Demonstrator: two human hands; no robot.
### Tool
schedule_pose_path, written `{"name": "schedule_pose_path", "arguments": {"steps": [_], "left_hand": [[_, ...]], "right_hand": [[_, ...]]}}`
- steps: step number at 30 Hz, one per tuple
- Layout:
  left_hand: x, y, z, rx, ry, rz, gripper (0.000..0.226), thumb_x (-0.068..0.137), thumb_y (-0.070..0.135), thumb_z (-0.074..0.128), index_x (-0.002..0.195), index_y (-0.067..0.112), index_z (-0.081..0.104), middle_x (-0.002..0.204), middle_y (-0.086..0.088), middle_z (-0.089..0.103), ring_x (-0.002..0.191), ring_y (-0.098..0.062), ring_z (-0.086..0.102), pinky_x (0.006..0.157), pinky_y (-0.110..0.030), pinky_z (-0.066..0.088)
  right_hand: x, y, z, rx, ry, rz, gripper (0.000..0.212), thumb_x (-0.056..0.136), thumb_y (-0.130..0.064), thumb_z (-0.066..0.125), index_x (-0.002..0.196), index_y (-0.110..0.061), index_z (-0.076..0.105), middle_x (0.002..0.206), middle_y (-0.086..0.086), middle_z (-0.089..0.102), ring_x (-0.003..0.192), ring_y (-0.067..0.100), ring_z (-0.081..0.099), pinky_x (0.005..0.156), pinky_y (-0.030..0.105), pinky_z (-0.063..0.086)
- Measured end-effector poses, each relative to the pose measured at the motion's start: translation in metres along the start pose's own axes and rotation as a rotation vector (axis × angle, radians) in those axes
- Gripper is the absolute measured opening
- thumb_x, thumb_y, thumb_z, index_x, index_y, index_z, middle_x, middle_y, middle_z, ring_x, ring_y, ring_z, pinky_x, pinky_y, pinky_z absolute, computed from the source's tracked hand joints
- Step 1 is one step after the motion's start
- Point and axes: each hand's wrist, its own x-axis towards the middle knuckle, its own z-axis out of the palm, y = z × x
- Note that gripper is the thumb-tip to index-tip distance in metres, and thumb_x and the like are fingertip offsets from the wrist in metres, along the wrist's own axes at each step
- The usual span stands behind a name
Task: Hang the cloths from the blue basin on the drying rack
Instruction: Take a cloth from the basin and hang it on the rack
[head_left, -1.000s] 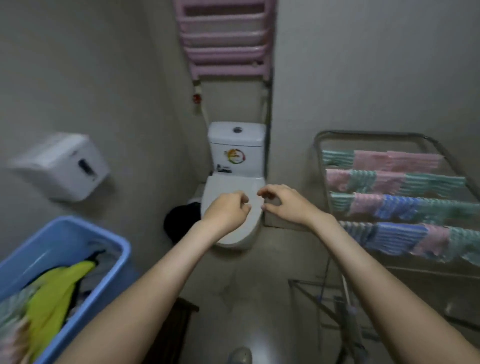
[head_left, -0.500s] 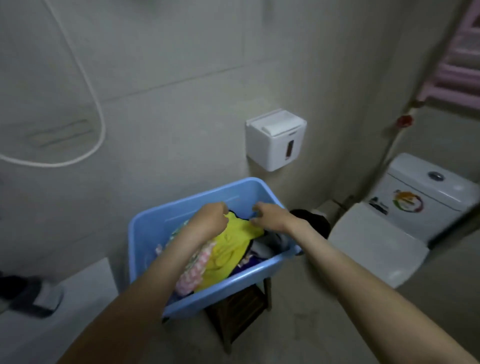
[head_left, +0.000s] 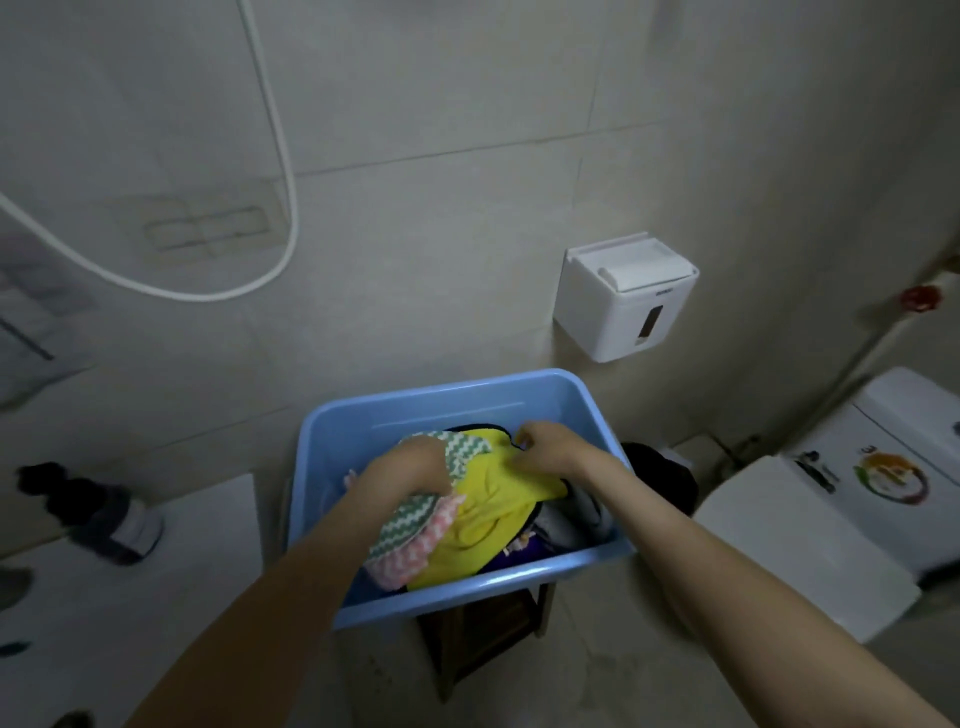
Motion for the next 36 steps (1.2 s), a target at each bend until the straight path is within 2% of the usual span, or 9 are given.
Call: {"name": "schedule_pose_path", "arguments": {"steps": [2,5,10,14,20,22,26,31,36], "left_hand": [[-0.001,-0.002,-0.001,-0.054,0.056,-0.028,0.028,0.097,0.013,0.04,0.094,-0.006,0.061,0.08,-0.015,0.054,0.076,-0.028,0.055,0.072,-0.038,0.045],[-0.009,-0.004,-0.007,-0.119,0.158,-0.04,0.033,0.099,0.01,0.033,0.071,0.004,0.049,0.071,-0.017,0.045,0.061,-0.024,0.045,0.054,-0.031,0.036],[-0.024,-0.013,-0.024,-0.381,0.383,0.045,0.027,0.096,0.01,0.037,0.07,0.016,0.04,0.073,-0.01,0.05,0.065,-0.022,0.044,0.061,-0.033,0.032],[-0.032,-0.019,-0.037,-0.732,0.538,0.018,0.019,0.089,0.004,0.039,0.077,0.016,0.047,0.064,-0.008,0.059,0.056,-0.02,0.052,0.058,-0.029,0.041],[-0.034,-0.014,-0.05,-1.097,0.631,0.02,0.028,0.089,0.037,0.055,0.097,0.013,0.043,0.089,-0.01,0.059,0.083,-0.029,0.064,0.084,-0.046,0.055],[-0.039,-0.008,-0.054,-1.046,0.587,0.049,0.05,0.081,0.054,0.061,0.109,0.017,0.04,0.103,-0.005,0.057,0.096,-0.025,0.062,0.088,-0.042,0.052],[-0.044,-0.002,-0.056,-0.748,0.641,0.048,0.035,0.092,0.028,0.058,0.12,0.011,0.046,0.116,-0.008,0.058,0.104,-0.025,0.056,0.083,-0.034,0.046],[-0.048,-0.003,-0.061,-0.678,0.717,0.042,0.017,0.094,0.013,0.049,0.106,0.009,0.061,0.106,-0.011,0.064,0.097,-0.027,0.058,0.073,-0.029,0.04],[-0.05,0.004,-0.067,-0.673,0.76,0.01,0.014,0.09,0.01,0.045,0.089,0.011,0.059,0.093,-0.01,0.063,0.091,-0.029,0.057,0.07,-0.03,0.038]], "right_hand": [[0.001,-0.013,-0.001,0.039,0.003,-0.112,0.021,0.091,-0.018,0.057,0.11,-0.008,0.055,0.102,0.002,0.048,0.092,0.019,0.046,0.075,0.026,0.035],[0.002,-0.028,-0.001,0.083,-0.01,-0.226,0.029,0.092,-0.014,0.057,0.119,-0.007,0.055,0.115,0.008,0.056,0.1,0.023,0.052,0.082,0.029,0.039],[0.001,-0.048,-0.001,0.238,-0.067,-0.381,0.051,0.091,-0.006,0.057,0.14,-0.015,0.043,0.141,0.001,0.044,0.122,0.013,0.046,0.088,0.018,0.037],[-0.005,-0.057,-0.011,0.253,0.059,-0.431,0.023,0.096,-0.016,0.053,0.114,-0.007,0.062,0.105,0.012,0.064,0.077,0.01,0.05,0.064,0.018,0.036],[-0.006,-0.063,-0.033,0.338,0.193,-0.483,0.032,0.097,-0.029,0.049,0.067,-0.021,0.046,0.06,-0.002,0.039,0.058,0.011,0.035,0.061,0.033,0.029],[-0.008,-0.067,-0.041,0.342,0.239,-0.496,0.03,0.098,-0.028,0.048,0.07,-0.017,0.053,0.058,-0.004,0.039,0.054,0.008,0.035,0.058,0.032,0.029],[-0.013,-0.068,-0.055,0.371,0.27,-0.521,0.019,0.097,-0.016,0.049,0.083,-0.01,0.061,0.064,-0.006,0.05,0.059,0.002,0.042,0.061,0.025,0.034],[-0.02,-0.057,-0.061,0.528,0.141,-0.517,0.007,0.094,-0.007,0.055,0.091,-0.01,0.061,0.075,-0.003,0.059,0.069,-0.001,0.054,0.068,0.015,0.043],[-0.018,-0.045,-0.056,0.344,0.045,-0.442,0.011,0.091,-0.008,0.06,0.08,-0.01,0.059,0.072,0.0,0.054,0.069,0.004,0.048,0.068,0.02,0.039]]}}
